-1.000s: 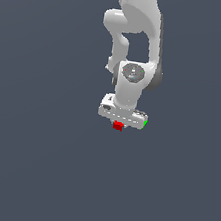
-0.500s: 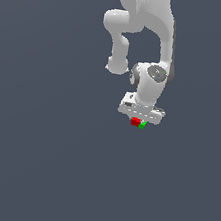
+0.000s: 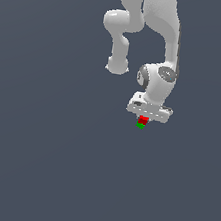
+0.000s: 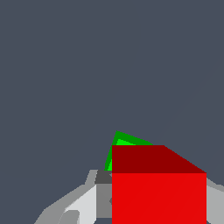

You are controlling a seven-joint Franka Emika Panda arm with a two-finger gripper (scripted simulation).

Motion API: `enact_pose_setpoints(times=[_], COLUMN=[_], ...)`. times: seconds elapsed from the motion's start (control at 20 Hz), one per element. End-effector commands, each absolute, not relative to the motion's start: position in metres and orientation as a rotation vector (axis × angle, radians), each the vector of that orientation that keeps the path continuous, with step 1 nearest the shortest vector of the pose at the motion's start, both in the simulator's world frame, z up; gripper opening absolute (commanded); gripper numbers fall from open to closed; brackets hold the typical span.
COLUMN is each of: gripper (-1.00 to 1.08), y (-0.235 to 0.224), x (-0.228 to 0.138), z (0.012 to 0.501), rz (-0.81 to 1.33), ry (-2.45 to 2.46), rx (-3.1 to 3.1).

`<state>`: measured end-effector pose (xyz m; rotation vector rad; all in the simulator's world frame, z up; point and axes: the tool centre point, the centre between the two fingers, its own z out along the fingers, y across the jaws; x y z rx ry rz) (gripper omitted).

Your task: Stack the red cube on top of the green cube.

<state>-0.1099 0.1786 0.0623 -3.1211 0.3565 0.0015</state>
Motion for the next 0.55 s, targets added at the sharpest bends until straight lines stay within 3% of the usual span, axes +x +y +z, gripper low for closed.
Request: enact_pose_setpoints(times=[0.0, 0.05, 0.5], gripper=[-1.00, 1.00, 1.00], y=[0.1809, 0.1809, 0.1809], x=[-0.1109, -0.1109, -0.1109], z=[0.0619, 0.0619, 0.0619], rz=[0.000, 0.000, 0.000], ry=[0.359, 0.359, 0.359], rx=[-3.121, -3.121, -3.121])
